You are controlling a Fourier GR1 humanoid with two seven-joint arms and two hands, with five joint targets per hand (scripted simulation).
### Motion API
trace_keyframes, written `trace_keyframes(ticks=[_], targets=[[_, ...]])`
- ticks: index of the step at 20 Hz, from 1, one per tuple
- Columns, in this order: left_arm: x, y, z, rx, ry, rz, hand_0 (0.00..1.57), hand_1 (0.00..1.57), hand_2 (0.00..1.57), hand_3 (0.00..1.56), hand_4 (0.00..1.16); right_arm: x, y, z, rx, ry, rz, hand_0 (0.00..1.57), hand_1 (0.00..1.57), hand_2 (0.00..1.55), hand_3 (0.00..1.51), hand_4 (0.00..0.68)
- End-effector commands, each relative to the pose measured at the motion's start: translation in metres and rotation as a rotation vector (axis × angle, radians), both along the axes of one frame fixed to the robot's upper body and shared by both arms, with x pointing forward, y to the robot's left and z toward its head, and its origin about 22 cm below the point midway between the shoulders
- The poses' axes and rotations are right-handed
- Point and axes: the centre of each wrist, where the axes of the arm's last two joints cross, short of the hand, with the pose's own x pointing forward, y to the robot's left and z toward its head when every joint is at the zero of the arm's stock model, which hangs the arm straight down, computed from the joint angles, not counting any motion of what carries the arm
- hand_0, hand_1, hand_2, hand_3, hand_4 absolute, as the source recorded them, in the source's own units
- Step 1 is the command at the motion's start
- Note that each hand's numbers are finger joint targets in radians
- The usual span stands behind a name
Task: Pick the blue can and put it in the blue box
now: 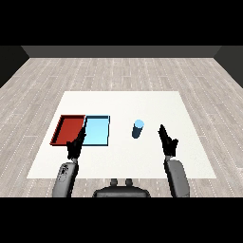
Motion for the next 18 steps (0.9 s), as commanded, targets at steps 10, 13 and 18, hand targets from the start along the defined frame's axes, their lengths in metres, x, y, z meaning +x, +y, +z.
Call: trace_keyframes(ticks=[10,13,18], targets=[[0.015,0.001,0.041,-0.131,-0.523,-0.067,0.00,0.00,0.00,0.00,0.00,0.069,-0.019,0.032,0.179,-0.289,0.152,0.00,0.00,0.00,0.00,0.000],[0.007,0.005,0.029,-0.132,-0.540,-0.051,0.00,0.00,0.00,0.00,0.00,0.073,-0.017,0.032,0.211,-0.317,0.167,0.00,0.00,0.00,0.00,0.000],[0.014,0.009,0.025,-0.146,-0.539,-0.081,0.00,0.00,0.00,0.00,0.00,0.080,-0.020,0.016,0.201,-0.314,0.139,0.00,0.00,0.00,0.00,0.000]])
